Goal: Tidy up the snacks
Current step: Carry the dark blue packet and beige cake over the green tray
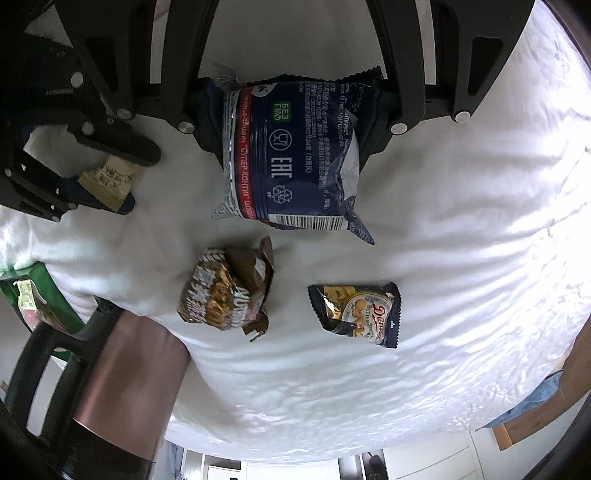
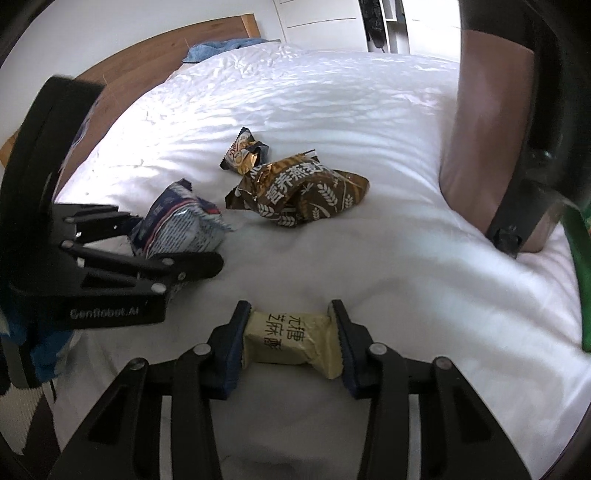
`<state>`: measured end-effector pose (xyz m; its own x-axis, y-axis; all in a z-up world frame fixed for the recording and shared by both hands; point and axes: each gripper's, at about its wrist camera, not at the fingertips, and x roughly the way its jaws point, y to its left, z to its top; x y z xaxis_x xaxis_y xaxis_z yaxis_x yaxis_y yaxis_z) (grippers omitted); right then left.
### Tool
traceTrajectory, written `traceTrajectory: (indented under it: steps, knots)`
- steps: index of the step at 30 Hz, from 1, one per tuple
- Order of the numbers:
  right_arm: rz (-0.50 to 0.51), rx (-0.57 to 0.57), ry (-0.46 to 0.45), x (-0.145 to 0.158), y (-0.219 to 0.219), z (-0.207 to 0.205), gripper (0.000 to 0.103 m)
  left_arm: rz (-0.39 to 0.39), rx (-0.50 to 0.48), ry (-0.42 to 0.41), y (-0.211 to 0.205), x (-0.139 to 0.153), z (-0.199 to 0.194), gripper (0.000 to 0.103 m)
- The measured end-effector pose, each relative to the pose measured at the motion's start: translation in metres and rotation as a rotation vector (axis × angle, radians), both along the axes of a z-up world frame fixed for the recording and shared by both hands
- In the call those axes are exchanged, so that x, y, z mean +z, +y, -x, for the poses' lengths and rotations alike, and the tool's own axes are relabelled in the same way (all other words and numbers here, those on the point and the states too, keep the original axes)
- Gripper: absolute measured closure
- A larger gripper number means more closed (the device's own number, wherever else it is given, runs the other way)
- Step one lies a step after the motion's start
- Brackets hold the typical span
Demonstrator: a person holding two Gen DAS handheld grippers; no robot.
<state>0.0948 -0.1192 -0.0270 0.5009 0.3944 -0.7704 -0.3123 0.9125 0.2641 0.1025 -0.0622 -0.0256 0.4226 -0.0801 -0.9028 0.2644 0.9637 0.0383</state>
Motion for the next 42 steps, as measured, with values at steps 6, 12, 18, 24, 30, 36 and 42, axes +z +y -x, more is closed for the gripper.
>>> traceTrajectory:
  steps: [6, 12, 18, 24, 30, 36, 42]
  knots:
    - [-0.015, 0.008, 0.004, 0.007, 0.0, 0.004, 0.009, 0.024, 0.012, -0.012, 0.003, 0.006, 0.008, 0.051]
    - [-0.009, 0.014, -0.006, 0.018, 0.005, 0.014, 0.009, 0.03, 0.024, -0.031, 0.012, 0.016, 0.015, 0.051]
    - [0.015, 0.015, -0.028, 0.034, 0.008, 0.03, 0.009, 0.035, 0.034, -0.059, 0.015, 0.031, 0.029, 0.051]
    - [0.033, -0.002, -0.048, 0.053, 0.004, 0.049, 0.009, 0.048, 0.031, -0.095, 0.015, 0.05, 0.048, 0.051]
    - [0.052, -0.027, -0.081, 0.074, -0.005, 0.072, 0.009, 0.054, 0.013, -0.13, 0.014, 0.069, 0.069, 0.051]
    - [0.065, -0.047, -0.109, 0.091, -0.017, 0.098, 0.01, 0.052, -0.009, -0.16, 0.004, 0.083, 0.088, 0.051]
    - [0.072, -0.086, -0.116, 0.096, -0.041, 0.122, 0.009, 0.046, -0.05, -0.178, -0.019, 0.094, 0.104, 0.051]
